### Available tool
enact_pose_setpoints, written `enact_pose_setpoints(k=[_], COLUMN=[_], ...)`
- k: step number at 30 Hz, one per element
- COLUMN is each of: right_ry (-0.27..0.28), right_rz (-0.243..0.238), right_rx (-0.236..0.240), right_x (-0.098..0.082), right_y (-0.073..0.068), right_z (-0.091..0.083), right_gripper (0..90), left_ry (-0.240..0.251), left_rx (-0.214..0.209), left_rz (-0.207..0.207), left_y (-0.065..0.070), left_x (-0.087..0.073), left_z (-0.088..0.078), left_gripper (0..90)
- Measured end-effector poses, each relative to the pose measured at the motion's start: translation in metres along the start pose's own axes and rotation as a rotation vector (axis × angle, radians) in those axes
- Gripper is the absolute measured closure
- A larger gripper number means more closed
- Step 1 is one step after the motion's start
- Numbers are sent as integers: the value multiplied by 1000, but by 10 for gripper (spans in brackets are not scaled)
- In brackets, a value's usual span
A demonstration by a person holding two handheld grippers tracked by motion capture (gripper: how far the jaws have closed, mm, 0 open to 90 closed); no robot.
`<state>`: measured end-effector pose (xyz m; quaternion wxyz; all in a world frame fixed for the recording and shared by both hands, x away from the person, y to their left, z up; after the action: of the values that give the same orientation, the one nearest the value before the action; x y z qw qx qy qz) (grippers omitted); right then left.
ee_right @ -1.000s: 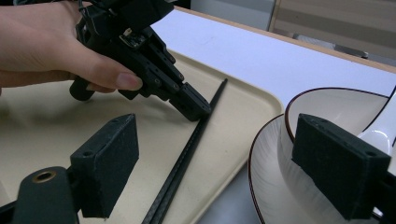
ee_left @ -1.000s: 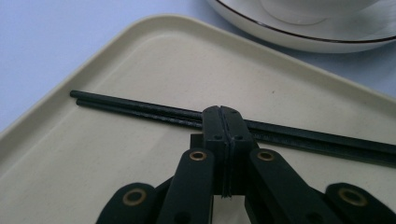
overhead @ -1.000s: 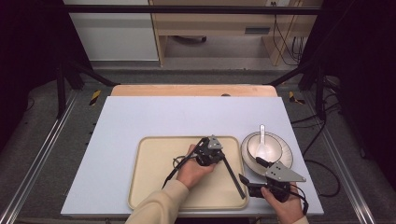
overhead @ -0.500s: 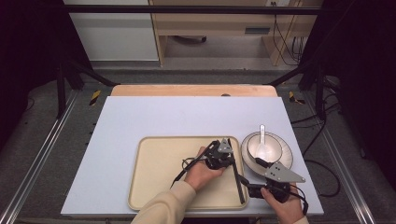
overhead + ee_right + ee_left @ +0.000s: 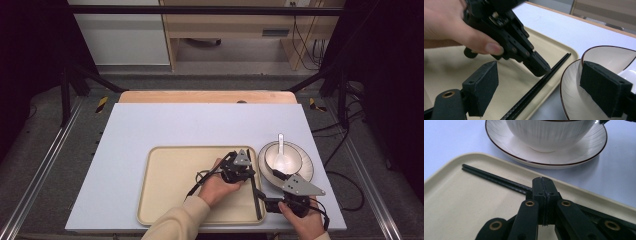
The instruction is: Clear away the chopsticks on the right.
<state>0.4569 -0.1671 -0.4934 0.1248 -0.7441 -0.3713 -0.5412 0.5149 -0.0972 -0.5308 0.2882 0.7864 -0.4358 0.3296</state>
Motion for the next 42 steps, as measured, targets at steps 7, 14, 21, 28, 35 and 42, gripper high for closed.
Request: enact_pose_setpoints(k=[7, 14, 21, 28, 35, 42], right_ry=[-11, -20, -12, 6, 0, 14], right_rz=[-17, -28, -19, -22, -44, -40], right_rx=[-6, -8, -7, -6, 12, 12], right_x=[0, 1, 4, 17, 23, 32], right_y=[-3, -6, -8, -11, -16, -16], right_z=[4, 8, 10, 14, 26, 39], right_gripper=[128, 126, 123, 108, 109, 123], left_ry=[14, 86, 155, 222, 261, 319], left_rx=[33, 86, 127, 181, 217, 236], left_rz=[7, 12, 5, -16, -54, -61], left_y=[-12, -28, -36, -48, -63, -71], left_x=[-16, -36, -43, -47, -57, -58], left_z=[-33, -72, -105, -134, -156, -179], left_gripper=[891, 834, 601, 411, 304, 240])
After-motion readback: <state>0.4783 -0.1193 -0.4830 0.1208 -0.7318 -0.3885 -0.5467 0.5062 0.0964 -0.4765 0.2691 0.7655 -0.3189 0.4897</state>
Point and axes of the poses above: each handheld gripper's, and its own axes: z roughly forward along the jaws, x roughly out of its top, y roughly to its right, the point moved 10 cm from there along z, roughly forward along the jaws, and after that the axes turned 9 degrees about -z, right-handed, at the moved point
